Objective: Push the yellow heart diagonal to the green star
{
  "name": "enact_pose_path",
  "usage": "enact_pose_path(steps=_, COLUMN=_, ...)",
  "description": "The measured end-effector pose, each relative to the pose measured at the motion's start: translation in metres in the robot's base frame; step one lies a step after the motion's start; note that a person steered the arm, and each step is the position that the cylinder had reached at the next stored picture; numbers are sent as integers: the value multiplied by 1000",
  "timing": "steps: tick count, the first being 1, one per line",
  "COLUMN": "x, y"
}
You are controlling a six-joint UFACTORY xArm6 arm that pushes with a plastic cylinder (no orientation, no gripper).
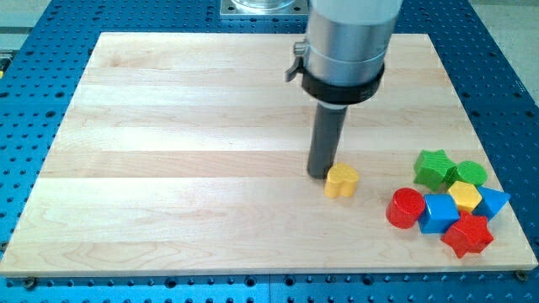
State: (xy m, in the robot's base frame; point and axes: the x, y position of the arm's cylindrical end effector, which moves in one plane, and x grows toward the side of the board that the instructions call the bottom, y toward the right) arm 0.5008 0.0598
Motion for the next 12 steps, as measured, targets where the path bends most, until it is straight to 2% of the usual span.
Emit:
enact_pose_path(steps=2, x=63, y=-23)
enact_pose_path(steps=3, x=42, y=17)
enact_pose_path(steps=4, x=37, y=22)
enact_pose_path(steps=6, x=-13, y=-13)
enact_pose_path(steps=7, x=-25, y=18)
enact_pose_path(steps=8, x=-11, y=61)
enact_pose_path(steps=9, x=5, y=78)
enact_pose_path(steps=10, x=-11, y=68)
enact_pose_path(steps=11, x=-12, y=19)
enact_pose_path(steps=12, x=15, y=-7)
